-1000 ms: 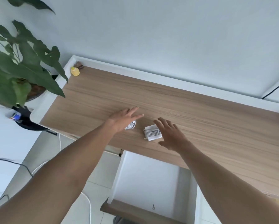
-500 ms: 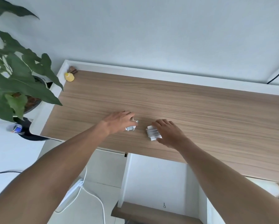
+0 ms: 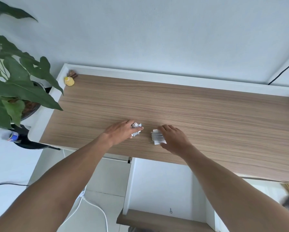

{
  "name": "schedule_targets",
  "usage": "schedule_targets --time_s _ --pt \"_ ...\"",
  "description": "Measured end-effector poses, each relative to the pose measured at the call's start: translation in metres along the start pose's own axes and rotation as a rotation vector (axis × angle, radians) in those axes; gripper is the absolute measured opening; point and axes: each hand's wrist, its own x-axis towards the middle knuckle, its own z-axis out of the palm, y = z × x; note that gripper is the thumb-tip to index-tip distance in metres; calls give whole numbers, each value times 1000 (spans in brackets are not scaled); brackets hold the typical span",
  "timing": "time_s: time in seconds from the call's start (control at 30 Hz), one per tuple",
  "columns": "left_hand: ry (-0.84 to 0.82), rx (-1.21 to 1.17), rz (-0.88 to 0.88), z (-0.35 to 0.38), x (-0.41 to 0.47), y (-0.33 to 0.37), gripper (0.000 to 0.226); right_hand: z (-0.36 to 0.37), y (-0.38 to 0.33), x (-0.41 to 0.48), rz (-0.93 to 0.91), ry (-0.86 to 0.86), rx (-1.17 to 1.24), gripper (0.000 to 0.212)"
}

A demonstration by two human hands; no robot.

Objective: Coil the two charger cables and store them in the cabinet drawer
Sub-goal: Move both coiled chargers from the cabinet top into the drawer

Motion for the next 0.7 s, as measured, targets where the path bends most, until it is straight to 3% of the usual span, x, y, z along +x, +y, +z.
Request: schedule_targets --time_s 0.17,0.47,0.7 --pt "71 -217 -100 8 -6 6 58 -2 2 -12 33 25 46 55" --pt "383 -724 -251 14 -26 60 61 -17 7 -47 93 58 113 57" --pt "405 -838 -262 37 -54 135 58 -3 4 -113 97 86 160 61"
